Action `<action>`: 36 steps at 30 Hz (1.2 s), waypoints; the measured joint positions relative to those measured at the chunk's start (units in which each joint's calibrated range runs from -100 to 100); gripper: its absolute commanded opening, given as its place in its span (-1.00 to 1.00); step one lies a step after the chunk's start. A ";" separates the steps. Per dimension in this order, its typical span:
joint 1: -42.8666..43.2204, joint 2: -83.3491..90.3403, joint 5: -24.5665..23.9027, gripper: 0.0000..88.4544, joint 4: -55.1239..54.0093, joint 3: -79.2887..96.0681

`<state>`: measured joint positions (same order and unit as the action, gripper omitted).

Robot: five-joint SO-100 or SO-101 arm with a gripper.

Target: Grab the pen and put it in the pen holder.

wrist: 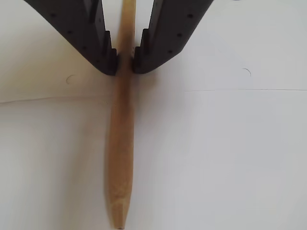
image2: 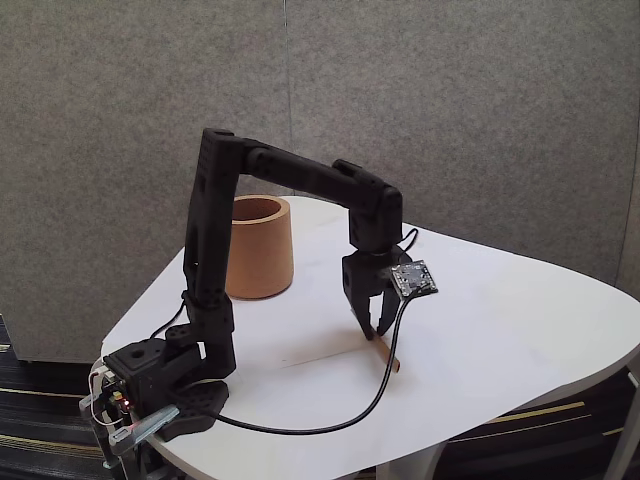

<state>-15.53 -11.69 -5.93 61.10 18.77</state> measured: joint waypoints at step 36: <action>34.23 53.26 10.74 -0.98 5.34 0.36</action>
<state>18.69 41.57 4.81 66.44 19.13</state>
